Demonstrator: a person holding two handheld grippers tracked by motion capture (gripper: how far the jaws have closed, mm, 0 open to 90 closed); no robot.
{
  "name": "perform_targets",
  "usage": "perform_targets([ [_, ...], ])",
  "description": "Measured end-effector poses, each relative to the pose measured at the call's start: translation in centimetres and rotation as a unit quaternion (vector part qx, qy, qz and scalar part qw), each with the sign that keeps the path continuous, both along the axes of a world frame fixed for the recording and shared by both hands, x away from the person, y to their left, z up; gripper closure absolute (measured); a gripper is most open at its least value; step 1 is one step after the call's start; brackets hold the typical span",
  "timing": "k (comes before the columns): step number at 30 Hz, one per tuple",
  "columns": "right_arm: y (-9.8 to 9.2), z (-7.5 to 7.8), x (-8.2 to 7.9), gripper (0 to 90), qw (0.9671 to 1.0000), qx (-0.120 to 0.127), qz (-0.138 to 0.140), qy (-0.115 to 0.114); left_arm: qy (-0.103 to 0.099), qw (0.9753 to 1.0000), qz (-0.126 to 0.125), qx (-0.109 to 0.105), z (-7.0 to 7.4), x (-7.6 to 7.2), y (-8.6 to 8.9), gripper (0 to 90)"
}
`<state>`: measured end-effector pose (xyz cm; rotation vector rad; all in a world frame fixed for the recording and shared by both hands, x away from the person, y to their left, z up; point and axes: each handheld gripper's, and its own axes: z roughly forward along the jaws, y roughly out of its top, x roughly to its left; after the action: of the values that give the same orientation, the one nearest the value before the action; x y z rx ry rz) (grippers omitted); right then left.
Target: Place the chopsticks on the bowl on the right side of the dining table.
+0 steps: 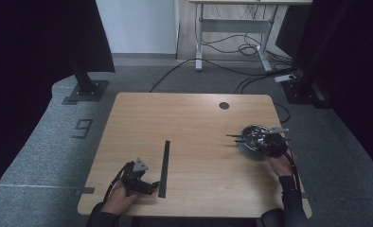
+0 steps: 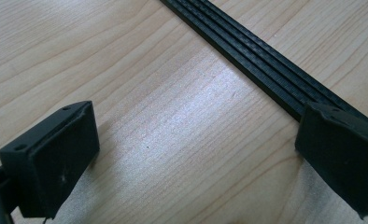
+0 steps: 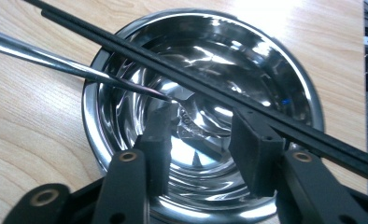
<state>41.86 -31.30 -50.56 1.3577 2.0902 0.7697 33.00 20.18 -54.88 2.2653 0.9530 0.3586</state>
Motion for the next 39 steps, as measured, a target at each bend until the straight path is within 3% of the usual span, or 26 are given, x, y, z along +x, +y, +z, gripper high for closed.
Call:
perform_targets([
  [1, -0.3, 0.3, -0.1, 48.5, 1.0, 0.005, -0.005, 0.001, 0.0, 1.0, 0.0, 0.0, 0.0, 0.0, 0.0, 0.0],
  [4, -0.5, 0.5, -0.2, 41.5, 0.9999, 0.01, -0.006, 0.008, 0.0, 1.0, 0.0, 0.0, 0.0, 0.0, 0.0, 0.0],
  [8, -1.3, 0.7, -0.3, 19.4, 0.9994, 0.015, -0.03, 0.001, 0.0, 1.0, 0.0, 0.0, 0.0, 0.0, 0.0, 0.0],
  [12, -2.1, 0.7, -0.4, 12.5, 0.9984, 0.019, -0.053, -0.002, 0.0, 1.0, 0.0, 0.0, 0.0, 0.0, 0.0, 0.0],
  [13, -2.6, 0.5, -0.6, 6.3, 0.9973, 0.01, -0.071, -0.013, 0.0, 1.0, 0.0, 0.0, 0.0, 0.0, 0.0, 0.0],
  [15, -2.8, 0.4, -0.7, 1.0, 0.997, 0.01, -0.076, -0.014, 0.0, 1.0, 0.0, 0.0, 0.0, 0.0, 0.0, 0.0],
  [19, -4.4, -0.1, -1.1, 0.0, 0.9938, 0.024, -0.105, -0.026, 0.0, 1.0, 0.0, 0.0, 0.0, 0.0, 0.0, 0.0],
  [25, -4.9, -0.6, -1.2, 0.0, 0.9916, 0.027, -0.118, -0.047, 0.0, 1.0, 0.001, 0.0, 0.0, 0.0, 0.0, 0.0],
  [39, -5.8, -1.7, -0.9, 0.0, 0.9866, 0.042, -0.144, -0.064, 0.0, 1.0, 0.0, 0.0, 0.0, 0.0, 0.0, 0.0],
])
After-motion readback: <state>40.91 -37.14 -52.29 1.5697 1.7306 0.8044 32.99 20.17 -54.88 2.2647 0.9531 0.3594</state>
